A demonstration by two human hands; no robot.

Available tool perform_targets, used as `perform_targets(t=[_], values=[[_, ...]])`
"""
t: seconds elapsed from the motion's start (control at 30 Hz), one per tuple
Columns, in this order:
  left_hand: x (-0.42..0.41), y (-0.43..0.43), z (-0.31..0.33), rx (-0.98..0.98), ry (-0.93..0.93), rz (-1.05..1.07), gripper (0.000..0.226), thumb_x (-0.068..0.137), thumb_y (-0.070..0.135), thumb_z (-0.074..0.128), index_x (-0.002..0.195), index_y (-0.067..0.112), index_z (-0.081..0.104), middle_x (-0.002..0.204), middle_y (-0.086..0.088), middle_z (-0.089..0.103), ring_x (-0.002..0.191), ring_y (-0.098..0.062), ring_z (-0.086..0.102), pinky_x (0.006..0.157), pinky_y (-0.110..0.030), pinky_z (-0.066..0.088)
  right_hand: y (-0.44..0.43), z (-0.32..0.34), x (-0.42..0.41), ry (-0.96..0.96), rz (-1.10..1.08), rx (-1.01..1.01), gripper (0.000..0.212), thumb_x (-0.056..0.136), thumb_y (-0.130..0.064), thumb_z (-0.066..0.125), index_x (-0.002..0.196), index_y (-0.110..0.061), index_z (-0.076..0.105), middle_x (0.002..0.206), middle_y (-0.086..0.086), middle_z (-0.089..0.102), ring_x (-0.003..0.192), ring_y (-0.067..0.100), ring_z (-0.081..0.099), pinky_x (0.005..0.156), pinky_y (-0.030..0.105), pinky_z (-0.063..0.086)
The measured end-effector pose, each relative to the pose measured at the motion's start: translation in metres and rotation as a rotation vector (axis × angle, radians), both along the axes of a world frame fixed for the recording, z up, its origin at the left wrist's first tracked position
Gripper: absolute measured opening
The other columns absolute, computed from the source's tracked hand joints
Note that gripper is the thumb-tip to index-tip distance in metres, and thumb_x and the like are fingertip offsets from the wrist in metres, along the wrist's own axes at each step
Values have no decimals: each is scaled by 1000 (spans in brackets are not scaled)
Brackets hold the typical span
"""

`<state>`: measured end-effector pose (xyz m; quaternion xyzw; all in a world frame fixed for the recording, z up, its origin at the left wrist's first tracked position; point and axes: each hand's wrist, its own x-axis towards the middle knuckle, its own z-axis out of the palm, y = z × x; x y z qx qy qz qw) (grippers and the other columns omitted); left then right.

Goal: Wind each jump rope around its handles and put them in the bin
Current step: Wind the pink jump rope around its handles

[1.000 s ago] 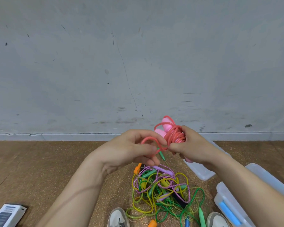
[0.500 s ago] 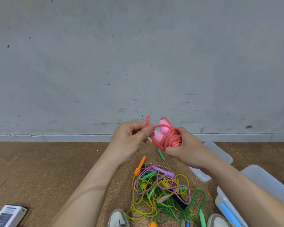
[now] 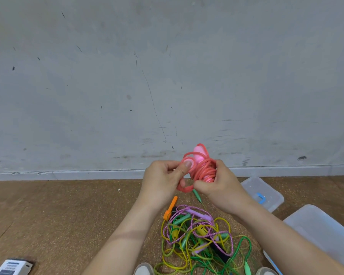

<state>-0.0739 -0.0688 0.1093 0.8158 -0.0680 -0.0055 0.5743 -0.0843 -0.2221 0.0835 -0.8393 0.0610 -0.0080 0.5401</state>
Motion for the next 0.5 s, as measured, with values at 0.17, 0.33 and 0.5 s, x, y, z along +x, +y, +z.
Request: perform_targets(t=[0.17,0.33,0.5], values=[[-3,8,7,414,-104,-118,16,75,47,75,87,36,73,49,8,57,44,-1,44,52,-25,35,-1,-5,-1,27,14,6,55,61,-46,75,107,-25,53,95,-3,66,83,16,64,75,39,56],[-4,17,10,488,-141,-319,5,85,27,70,85,32,67,56,11,58,52,-4,53,57,-27,44,-2,-5,3,61,16,56,55,52,-40,71,103,-24,56,86,2,68,68,17,61,60,35,51],[-3,15,10,507,-297,-277,18,95,29,55,80,20,60,53,8,49,52,-6,41,53,-29,35,-1,-5,5,63,17,145,40,63,-28,73,98,-16,59,70,-1,65,51,9,52,51,27,40]])
